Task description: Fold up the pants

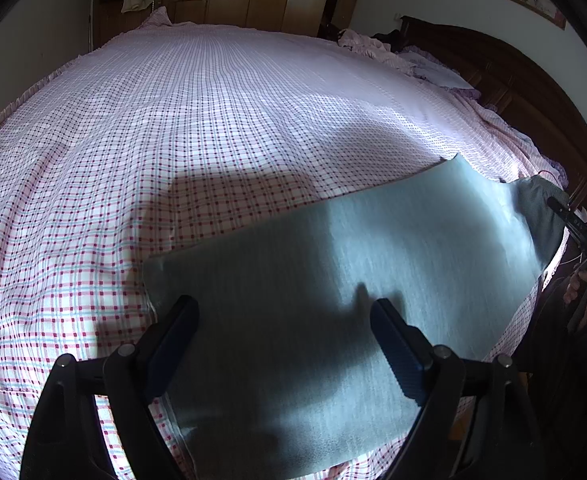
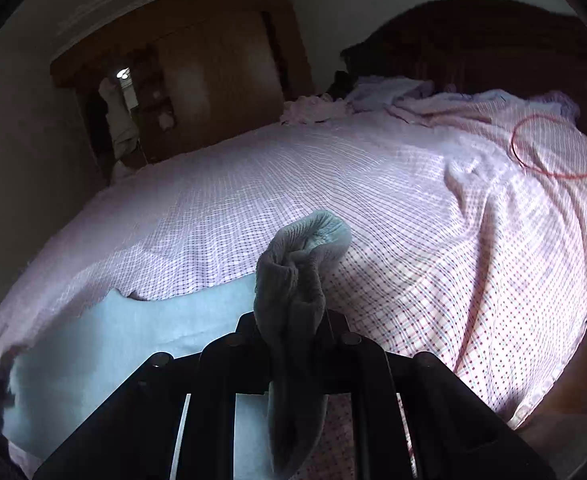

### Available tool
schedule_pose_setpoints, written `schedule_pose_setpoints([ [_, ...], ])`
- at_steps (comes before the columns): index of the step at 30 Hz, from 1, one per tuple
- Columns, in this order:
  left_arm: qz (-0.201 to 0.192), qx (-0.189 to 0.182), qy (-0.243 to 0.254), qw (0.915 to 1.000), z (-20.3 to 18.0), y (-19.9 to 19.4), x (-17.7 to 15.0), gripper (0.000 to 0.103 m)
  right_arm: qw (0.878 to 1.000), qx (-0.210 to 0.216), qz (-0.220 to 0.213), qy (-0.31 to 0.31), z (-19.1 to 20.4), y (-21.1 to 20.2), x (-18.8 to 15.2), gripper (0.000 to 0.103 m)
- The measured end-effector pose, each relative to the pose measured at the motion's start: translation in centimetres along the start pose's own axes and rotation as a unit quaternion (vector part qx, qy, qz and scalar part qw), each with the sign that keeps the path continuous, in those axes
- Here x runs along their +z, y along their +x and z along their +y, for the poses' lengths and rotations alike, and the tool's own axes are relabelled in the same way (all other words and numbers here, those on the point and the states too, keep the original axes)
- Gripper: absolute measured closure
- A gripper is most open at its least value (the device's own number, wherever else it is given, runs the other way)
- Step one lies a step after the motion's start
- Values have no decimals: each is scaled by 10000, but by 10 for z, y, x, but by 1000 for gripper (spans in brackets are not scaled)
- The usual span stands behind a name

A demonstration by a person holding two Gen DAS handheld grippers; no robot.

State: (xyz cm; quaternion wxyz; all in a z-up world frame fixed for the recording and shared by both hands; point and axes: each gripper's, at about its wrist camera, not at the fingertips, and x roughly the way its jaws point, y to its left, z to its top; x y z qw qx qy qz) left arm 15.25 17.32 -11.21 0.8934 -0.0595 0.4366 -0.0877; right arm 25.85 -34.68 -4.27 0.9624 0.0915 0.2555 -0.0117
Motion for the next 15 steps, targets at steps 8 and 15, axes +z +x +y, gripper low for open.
schedule_pose_setpoints([
  [8, -238, -36, -335, 9991, 16, -19, 1, 13, 9928, -52, -221, -1176, 68, -16, 5, 96],
  [15, -71, 547, -1167, 9916, 71, -38, -6, 17, 9821, 696, -251, -1735, 165, -26, 2, 96],
])
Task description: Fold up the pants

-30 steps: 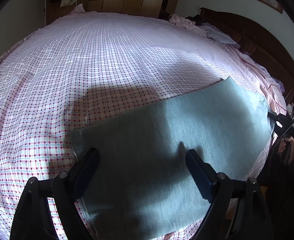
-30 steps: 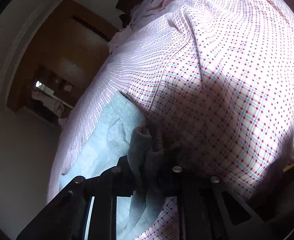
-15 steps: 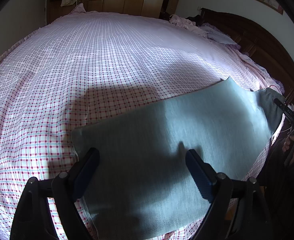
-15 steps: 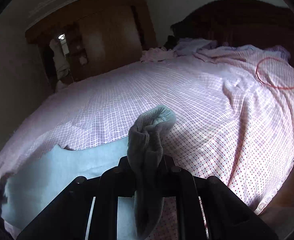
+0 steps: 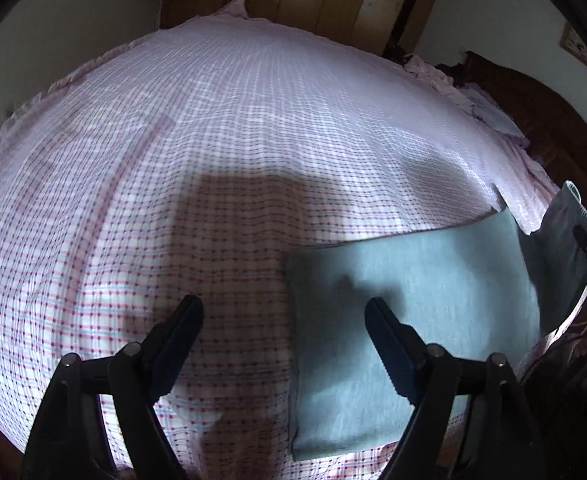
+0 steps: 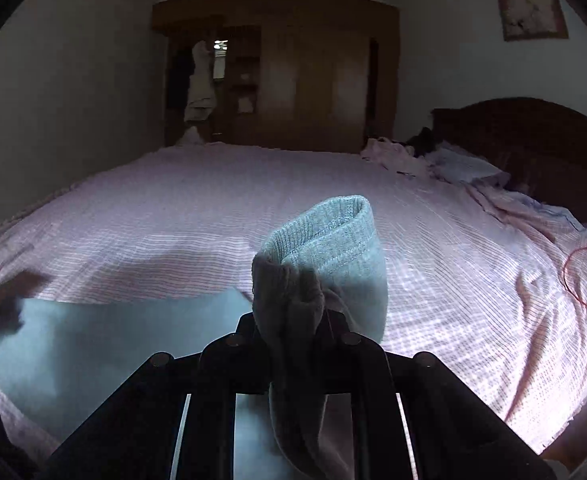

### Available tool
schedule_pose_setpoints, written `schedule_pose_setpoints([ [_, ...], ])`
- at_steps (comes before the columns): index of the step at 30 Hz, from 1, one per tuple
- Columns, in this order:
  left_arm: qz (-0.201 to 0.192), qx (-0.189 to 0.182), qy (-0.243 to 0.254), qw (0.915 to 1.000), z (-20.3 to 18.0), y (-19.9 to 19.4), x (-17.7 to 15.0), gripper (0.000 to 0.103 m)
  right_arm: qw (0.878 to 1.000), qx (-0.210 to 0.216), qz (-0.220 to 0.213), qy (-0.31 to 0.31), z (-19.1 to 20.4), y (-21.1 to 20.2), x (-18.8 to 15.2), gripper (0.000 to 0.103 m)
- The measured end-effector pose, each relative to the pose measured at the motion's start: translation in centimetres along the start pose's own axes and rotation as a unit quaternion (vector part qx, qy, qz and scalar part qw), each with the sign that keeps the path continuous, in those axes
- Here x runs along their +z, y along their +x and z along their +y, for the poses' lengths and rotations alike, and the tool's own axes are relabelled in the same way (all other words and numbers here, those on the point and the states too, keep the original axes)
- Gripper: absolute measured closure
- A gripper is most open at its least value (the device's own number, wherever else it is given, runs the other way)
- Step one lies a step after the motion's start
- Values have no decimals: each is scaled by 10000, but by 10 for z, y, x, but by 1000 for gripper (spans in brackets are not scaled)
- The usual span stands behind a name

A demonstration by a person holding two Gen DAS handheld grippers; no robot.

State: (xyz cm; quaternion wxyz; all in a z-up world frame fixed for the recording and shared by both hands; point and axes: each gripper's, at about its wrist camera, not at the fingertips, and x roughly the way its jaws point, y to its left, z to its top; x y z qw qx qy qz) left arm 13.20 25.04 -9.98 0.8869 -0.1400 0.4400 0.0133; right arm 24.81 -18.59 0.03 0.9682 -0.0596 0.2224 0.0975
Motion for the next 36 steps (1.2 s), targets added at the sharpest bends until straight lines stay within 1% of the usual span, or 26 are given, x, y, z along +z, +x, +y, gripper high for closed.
schedule_pose_setpoints([
  [2, -60, 45, -180, 9998, 10, -6, -2, 18, 9996, 165, 61, -201, 32, 5, 4, 96],
  [4, -263, 131, -157, 9994, 13, -12, -7, 17, 9985, 315, 51, -445, 70, 6, 5, 96],
  [7, -206, 171, -88, 9996, 16, -12, -10, 17, 9958, 506, 46, -762, 123, 4, 0, 96],
  [9, -130, 74, -134, 9998, 23, -10, -12, 17, 9928, 712, 88, -960, 159, 1, -6, 96],
  [11, -191, -151, -321, 9992, 31, -13, -14, 17, 9888, 938, 133, -1154, 189, -4, -15, 96],
  [13, -323, -287, -616, 9972, 46, -20, -15, 17, 9821, 1077, 42, -1543, 221, -12, -28, 96],
  [15, -450, -286, -831, 9951, 57, -26, -18, 17, 9755, 1111, 2, -1898, 251, -19, -40, 96],
  [16, -502, -172, -866, 9948, 60, -29, -19, 17, 9742, 1175, 11, -1927, 261, -20, -44, 96],
  [18, -564, -19, -863, 9947, 61, -34, -21, 17, 9729, 1296, 76, -1915, 278, -21, -49, 96],
  [21, -664, 83, -946, 9933, 65, -38, -22, 17, 9706, 1220, -28, -2075, 302, -22, -61, 96],
  [24, -655, -35, -1081, 9920, 73, -40, -23, 17, 9638, 1128, -117, -2414, 323, -22, -73, 96],
  [28, -688, -98, -1162, 9908, 76, -46, -28, 17, 9578, 1055, -67, -2672, 335, -15, -89, 96],
  [30, -708, -82, -1125, 9911, 66, -46, -28, 17, 9553, 996, -210, -2777, 338, -19, -94, 96],
  [34, -687, -88, -1143, 9910, 64, -47, -29, 17, 9481, 1085, -365, -2967, 348, -29, -98, 96],
  [36, -699, -92, -1144, 9909, 63, -48, -29, 17, 9447, 1116, -314, -3069, 352, -26, -106, 96],
])
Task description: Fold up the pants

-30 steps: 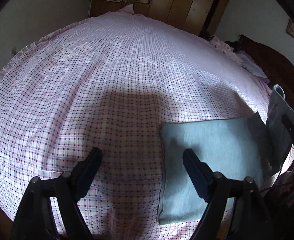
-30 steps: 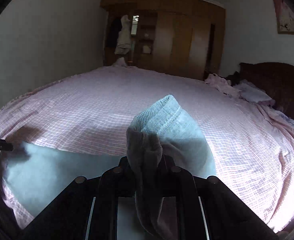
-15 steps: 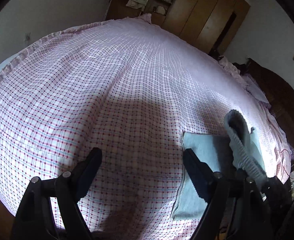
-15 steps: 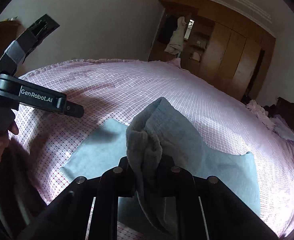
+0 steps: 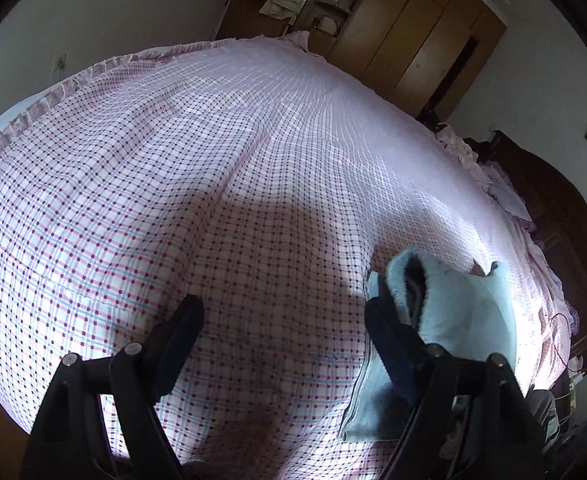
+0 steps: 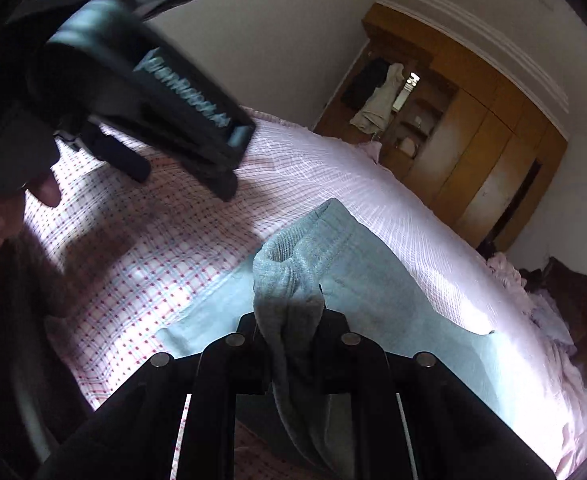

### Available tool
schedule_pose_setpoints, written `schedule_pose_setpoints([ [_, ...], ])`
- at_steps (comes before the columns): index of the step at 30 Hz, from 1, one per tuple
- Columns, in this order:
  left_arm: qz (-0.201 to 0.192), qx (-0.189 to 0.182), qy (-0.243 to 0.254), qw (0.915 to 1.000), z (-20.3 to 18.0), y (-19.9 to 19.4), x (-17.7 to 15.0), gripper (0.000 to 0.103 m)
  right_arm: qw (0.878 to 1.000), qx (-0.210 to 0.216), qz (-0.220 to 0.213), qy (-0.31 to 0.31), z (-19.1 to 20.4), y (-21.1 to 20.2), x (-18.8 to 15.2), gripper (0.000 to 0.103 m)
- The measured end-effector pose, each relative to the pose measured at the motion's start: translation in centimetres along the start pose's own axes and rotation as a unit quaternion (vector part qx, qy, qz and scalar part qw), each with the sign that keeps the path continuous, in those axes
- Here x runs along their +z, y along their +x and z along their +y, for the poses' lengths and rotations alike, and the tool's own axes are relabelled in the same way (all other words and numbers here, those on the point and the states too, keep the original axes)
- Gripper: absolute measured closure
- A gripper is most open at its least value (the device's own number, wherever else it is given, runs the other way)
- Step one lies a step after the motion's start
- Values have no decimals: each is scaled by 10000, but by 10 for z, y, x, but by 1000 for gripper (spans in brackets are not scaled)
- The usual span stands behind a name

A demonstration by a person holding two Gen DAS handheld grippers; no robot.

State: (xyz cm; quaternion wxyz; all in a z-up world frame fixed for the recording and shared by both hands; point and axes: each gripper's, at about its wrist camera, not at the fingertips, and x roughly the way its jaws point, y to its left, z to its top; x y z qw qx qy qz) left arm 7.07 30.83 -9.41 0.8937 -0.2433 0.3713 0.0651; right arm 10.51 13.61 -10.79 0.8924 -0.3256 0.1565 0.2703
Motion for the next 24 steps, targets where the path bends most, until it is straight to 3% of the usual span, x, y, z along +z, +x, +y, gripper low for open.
schedule_pose_setpoints([
  [11, -5, -7, 3, 10000, -2, 4, 2, 17, 9997, -52, 221, -125, 19, 13, -10, 92],
  [18, 13, -19, -6, 10000, -1, 7, 5, 17, 9981, -455, 222, -344, 45, 5, -11, 86],
  [21, -3, -74, -47, 10000, 1, 8, 6, 17, 9991, -231, 139, -335, 50, -9, -9, 76],
  [23, -4, -149, -112, 9998, 4, 8, 8, 17, 9995, 280, -2, -118, 51, -23, -6, 50],
  [24, 17, -238, -150, 9996, 7, 8, 8, 17, 9984, 570, -56, -27, 50, -27, -3, 44],
])
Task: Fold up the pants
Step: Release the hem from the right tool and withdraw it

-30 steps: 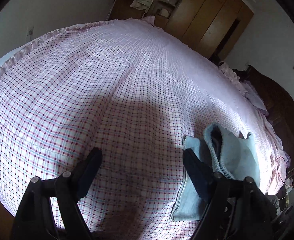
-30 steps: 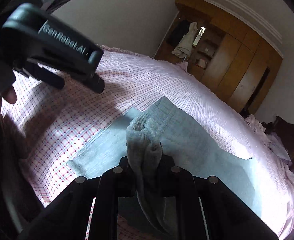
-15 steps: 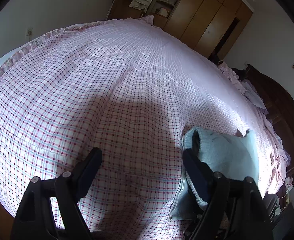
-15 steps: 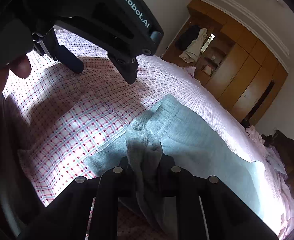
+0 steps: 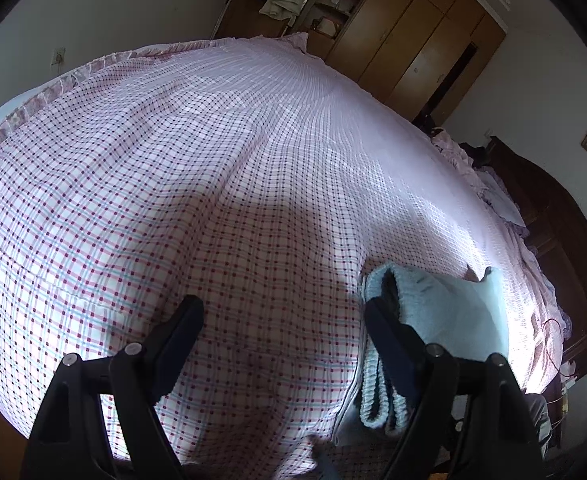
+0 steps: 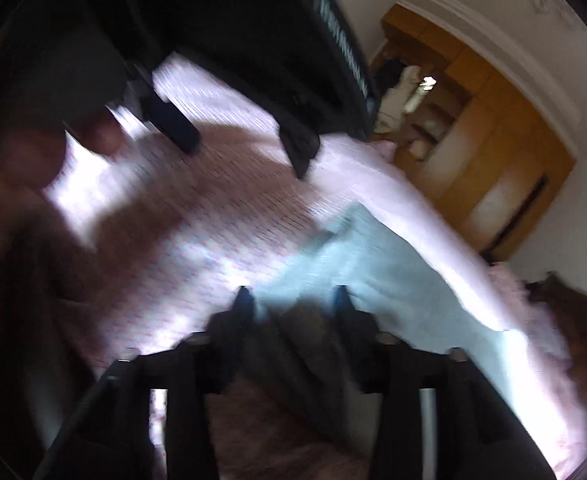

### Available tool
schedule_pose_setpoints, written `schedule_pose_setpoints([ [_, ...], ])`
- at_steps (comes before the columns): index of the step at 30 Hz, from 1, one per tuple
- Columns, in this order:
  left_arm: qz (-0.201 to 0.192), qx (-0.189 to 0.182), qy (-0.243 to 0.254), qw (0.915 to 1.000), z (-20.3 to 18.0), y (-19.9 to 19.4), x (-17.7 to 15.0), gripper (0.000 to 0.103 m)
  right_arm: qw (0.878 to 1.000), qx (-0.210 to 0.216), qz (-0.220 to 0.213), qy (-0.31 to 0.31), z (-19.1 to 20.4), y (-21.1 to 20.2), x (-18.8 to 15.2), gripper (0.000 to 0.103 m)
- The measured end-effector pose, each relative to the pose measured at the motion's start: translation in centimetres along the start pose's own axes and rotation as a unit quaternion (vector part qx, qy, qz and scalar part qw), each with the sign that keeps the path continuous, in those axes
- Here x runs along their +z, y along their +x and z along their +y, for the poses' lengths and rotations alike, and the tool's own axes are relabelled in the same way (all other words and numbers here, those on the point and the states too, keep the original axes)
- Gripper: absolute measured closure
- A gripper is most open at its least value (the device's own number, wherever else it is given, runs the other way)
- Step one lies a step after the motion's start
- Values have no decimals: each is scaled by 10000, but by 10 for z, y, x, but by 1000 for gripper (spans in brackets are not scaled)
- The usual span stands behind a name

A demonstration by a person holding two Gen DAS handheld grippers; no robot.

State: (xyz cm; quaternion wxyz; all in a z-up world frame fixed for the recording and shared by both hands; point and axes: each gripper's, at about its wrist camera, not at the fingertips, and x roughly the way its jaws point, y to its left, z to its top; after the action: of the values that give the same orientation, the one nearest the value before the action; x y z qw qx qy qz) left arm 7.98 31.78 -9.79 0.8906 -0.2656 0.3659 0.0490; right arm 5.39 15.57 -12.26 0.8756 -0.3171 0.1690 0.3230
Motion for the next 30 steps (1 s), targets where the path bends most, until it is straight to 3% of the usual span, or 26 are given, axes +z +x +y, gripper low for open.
schedule_pose_setpoints([
  [1, 16, -136, -47, 9999, 2, 0, 1, 17, 9997, 221, -1, 43, 1, -3, 4, 40],
  [9, -70, -342, -113, 9993, 5, -5, 3, 17, 9949, 913, -290, 320, 5, -21, 11, 40],
  [21, -181, -587, -369, 9974, 14, -12, 4, 17, 9865, 1367, -396, 814, -25, -27, 18, 40],
  [26, -171, -727, -420, 9963, 15, -11, 6, 17, 9718, 1914, -198, 1363, -54, -30, 22, 39],
  [30, -189, -719, -376, 9965, 13, -11, 6, 17, 9637, 2063, -270, 1675, -76, -42, 19, 38],
])
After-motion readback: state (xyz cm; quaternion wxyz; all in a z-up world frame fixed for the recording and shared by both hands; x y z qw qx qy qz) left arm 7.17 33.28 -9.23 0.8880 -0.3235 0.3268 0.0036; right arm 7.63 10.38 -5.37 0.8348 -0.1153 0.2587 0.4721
